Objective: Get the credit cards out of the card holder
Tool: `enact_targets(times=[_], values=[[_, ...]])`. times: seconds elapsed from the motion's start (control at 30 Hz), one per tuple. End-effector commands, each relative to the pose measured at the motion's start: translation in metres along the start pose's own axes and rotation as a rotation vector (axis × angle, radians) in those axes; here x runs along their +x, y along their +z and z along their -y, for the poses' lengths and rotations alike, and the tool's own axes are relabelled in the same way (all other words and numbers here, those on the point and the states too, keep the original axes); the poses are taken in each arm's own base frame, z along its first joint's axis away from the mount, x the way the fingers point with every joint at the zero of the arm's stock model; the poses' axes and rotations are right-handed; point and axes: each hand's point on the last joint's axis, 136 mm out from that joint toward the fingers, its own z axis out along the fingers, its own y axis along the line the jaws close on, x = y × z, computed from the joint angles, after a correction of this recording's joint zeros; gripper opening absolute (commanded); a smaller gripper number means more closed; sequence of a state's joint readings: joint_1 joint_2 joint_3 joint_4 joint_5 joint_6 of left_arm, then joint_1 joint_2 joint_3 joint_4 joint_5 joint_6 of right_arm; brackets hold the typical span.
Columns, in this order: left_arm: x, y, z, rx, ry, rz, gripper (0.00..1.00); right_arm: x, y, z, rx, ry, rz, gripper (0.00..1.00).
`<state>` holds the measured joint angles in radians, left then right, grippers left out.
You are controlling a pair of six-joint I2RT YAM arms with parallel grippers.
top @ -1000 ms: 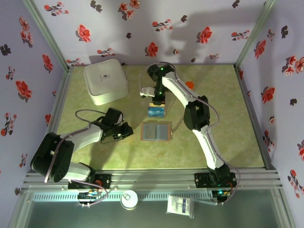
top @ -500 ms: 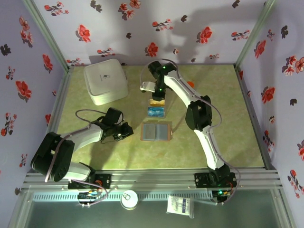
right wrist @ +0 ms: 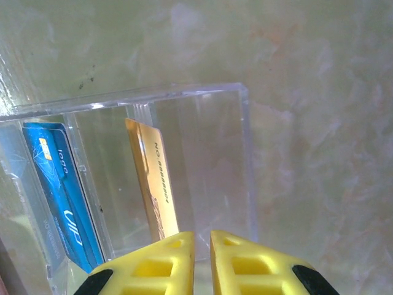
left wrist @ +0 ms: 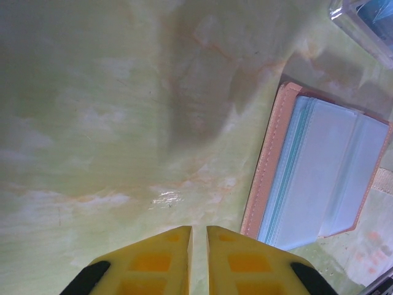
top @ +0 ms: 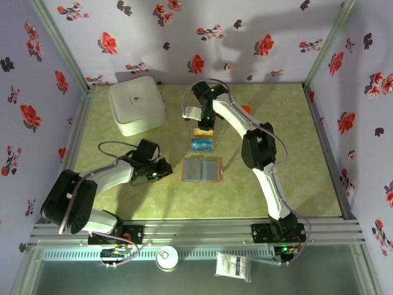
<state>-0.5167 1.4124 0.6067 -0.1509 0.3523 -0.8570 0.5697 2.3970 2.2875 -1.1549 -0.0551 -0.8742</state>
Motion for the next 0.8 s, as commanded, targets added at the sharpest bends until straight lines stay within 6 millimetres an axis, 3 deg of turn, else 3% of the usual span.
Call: enact_targets(times=[0.0, 0.17, 0.47, 0.63, 0.77], values=[[-0.005, 0.000, 0.004, 0.011, 0.014, -0.001, 0.13, -0.001, -0.001, -0.005, 0.001, 0.016, -0.007, 0.15], [-0.005, -0.002, 0.006, 0.019, 0.015, 0.001, 0.13, -0.001, -0.008, -0.004, 0.017, 0.016, -0.006, 0.15], [-0.009, -0.005, 0.013, 0.039, 0.022, 0.013, 0.13, -0.010, -0.042, 0.000, 0.079, 0.075, 0.069, 0.17], [-0.015, -0.006, 0.021, 0.063, 0.024, 0.030, 0.13, -0.013, -0.066, -0.002, 0.142, 0.241, 0.165, 0.21], [-0.019, -0.005, 0.028, 0.086, 0.027, 0.041, 0.13, -0.016, -0.081, -0.018, 0.147, 0.417, 0.295, 0.25]])
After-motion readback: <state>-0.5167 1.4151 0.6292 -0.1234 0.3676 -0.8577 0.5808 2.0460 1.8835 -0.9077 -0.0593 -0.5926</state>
